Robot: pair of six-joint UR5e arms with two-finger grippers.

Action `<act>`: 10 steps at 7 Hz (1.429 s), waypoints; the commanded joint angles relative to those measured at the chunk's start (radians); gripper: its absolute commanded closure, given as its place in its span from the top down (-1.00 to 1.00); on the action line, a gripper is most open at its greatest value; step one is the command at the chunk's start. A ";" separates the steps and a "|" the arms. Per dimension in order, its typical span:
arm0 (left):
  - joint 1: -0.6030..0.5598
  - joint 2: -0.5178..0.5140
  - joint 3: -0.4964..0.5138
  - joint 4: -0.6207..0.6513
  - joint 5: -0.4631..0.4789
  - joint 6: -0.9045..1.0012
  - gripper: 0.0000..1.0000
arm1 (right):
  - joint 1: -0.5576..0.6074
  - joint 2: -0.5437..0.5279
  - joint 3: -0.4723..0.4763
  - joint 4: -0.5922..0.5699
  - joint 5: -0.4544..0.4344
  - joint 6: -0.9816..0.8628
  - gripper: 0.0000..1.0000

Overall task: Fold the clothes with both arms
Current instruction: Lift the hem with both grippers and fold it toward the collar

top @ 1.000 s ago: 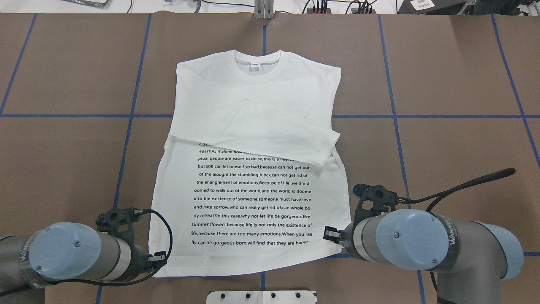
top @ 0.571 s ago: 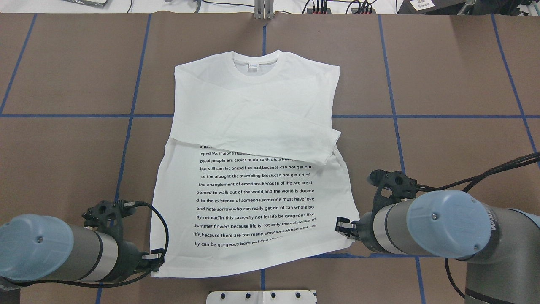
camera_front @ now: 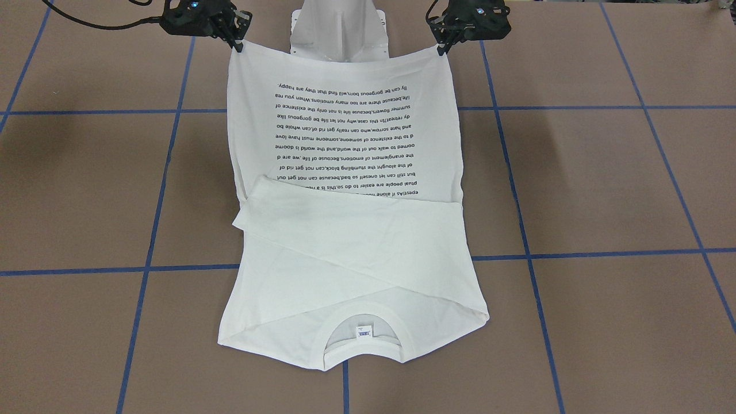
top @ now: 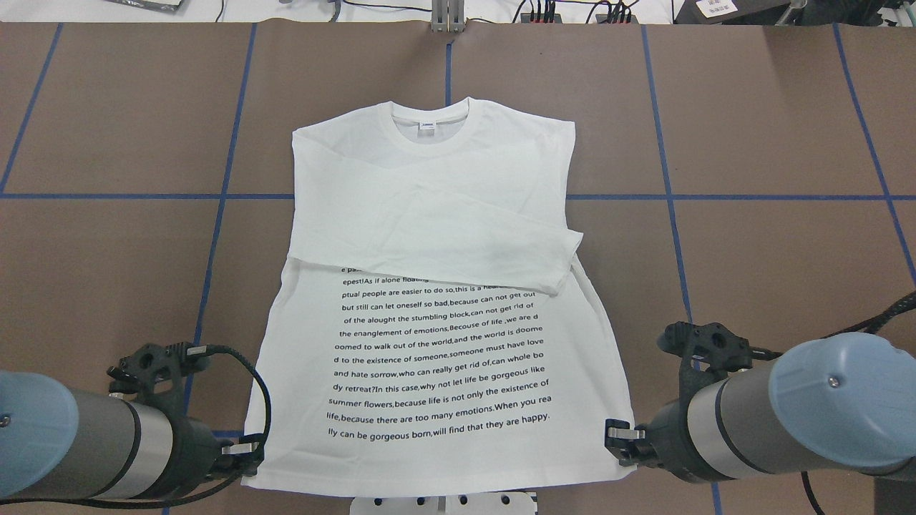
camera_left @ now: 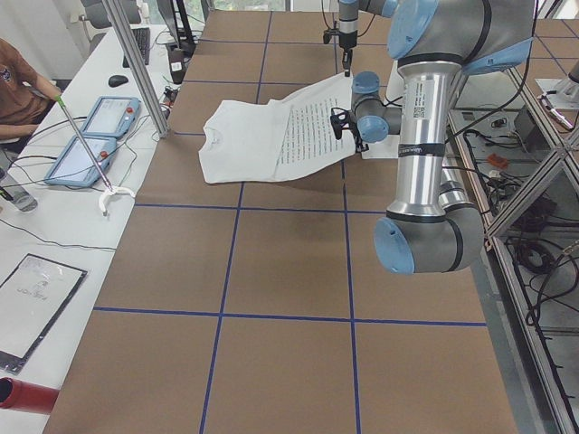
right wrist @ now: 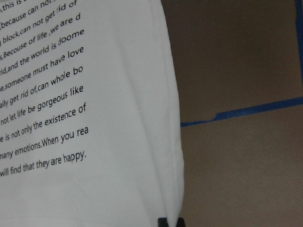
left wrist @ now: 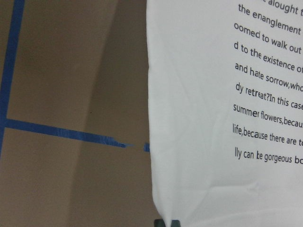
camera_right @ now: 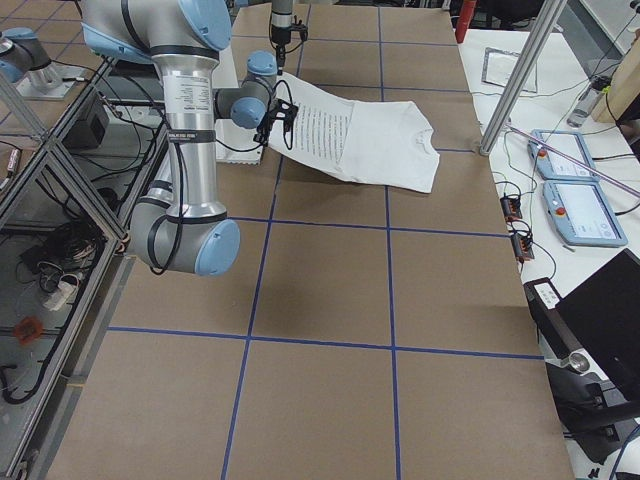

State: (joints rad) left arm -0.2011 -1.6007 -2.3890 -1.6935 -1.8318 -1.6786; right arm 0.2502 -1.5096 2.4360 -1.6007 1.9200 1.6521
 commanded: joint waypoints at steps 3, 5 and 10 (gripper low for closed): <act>0.103 0.001 -0.067 0.006 -0.001 -0.090 -1.00 | -0.020 -0.083 0.072 0.002 0.105 0.000 -1.00; 0.066 -0.019 -0.073 0.005 -0.013 -0.078 -1.00 | 0.108 0.021 0.013 0.005 0.100 -0.027 -1.00; -0.464 -0.157 0.092 0.008 -0.263 0.142 -1.00 | 0.560 0.245 -0.220 0.007 0.296 -0.277 -1.00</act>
State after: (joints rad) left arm -0.5732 -1.6916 -2.3649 -1.6875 -2.0559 -1.5631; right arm 0.6683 -1.3001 2.2781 -1.5963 2.1129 1.4655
